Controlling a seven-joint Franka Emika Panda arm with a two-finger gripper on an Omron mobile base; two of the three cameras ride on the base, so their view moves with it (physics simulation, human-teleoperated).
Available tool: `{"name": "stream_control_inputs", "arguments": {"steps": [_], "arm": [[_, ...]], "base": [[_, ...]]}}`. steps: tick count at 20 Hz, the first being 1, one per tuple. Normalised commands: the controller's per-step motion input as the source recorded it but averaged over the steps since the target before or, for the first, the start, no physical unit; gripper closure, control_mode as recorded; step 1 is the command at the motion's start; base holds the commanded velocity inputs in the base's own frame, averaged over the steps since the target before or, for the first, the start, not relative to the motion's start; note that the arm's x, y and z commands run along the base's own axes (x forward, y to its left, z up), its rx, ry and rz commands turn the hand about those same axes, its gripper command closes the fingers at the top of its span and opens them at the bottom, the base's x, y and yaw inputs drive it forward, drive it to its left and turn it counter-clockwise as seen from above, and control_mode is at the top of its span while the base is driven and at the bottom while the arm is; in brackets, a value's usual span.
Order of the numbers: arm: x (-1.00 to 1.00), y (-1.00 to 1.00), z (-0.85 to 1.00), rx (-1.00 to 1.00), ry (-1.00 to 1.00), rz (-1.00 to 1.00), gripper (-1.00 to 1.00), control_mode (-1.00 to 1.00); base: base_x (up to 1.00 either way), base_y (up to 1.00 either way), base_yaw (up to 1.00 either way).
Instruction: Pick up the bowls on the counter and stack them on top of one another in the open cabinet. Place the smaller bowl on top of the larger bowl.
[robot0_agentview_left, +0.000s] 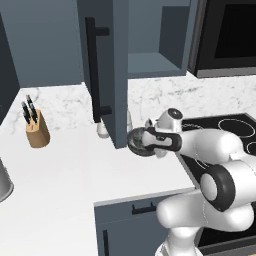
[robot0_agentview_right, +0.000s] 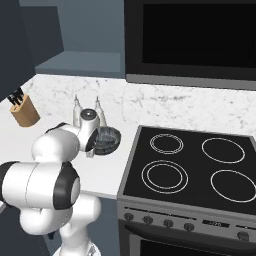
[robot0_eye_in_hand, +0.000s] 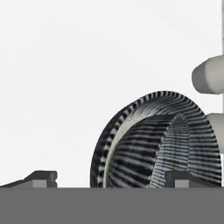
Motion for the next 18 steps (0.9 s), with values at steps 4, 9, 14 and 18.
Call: {"name": "stream_control_inputs", "arguments": {"steps": [4, 9, 14, 18], "arm": [[-0.07, -0.30, 0.12, 0.01, -0.21, 0.00, -1.00, -1.00], [0.59, 0.00, -0.33, 0.00, -0.03, 0.04, -1.00, -1.00], [0.06, 0.02, -0.56, 0.00, 0.00, 0.09, -1.00, -1.00], [0.11, 0.07, -0.58, 0.00, 0.00, 0.07, -1.00, -1.00]], "base": [[0.00, 0.00, 0.00], [0.00, 0.00, 0.00], [0.00, 0.00, 0.00], [0.00, 0.00, 0.00]]}}
